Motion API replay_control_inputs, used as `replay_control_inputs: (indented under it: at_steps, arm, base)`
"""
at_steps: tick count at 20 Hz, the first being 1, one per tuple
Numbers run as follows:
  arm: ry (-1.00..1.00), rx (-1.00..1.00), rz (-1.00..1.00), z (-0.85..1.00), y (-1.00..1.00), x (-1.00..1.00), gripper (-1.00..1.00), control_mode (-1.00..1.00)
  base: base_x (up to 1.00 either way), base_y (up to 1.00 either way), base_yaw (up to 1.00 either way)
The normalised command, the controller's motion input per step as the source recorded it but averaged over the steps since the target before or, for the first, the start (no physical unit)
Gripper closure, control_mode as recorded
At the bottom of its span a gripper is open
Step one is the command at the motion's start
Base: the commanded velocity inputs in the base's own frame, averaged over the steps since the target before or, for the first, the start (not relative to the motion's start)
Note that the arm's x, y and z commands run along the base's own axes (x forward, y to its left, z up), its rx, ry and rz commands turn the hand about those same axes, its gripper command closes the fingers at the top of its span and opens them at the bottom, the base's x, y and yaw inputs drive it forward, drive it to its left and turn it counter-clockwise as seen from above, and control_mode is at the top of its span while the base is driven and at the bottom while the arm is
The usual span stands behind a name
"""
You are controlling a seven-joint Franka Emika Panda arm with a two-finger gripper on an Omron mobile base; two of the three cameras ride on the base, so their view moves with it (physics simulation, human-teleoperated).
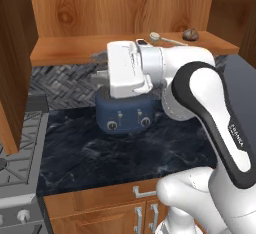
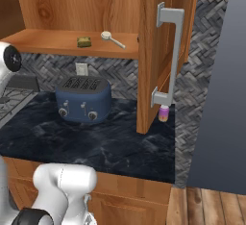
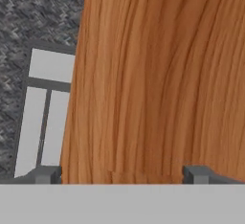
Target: Pick the sponge and dish brush from the cabinet and place them on the counter.
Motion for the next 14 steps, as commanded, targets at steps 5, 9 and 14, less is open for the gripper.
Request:
replay_control_inputs:
  at_steps: [5,9,14]
  arm:
    - [0.00,-0.03,-0.18,0.04,-0.48,0.15,-1.00,-1.00]
    - [0.00,-0.04,-0.18,0.02,-0.43,0.18,-1.00,-1.00]
    - [0.00,-0.05,-0.18,0.00,-0.40,0.22,-1.00,-1.00]
  base:
    - [0.00,0.00,0.00]
    - [0.00,0.00,0.00]
    - [0.00,0.00,0.00]
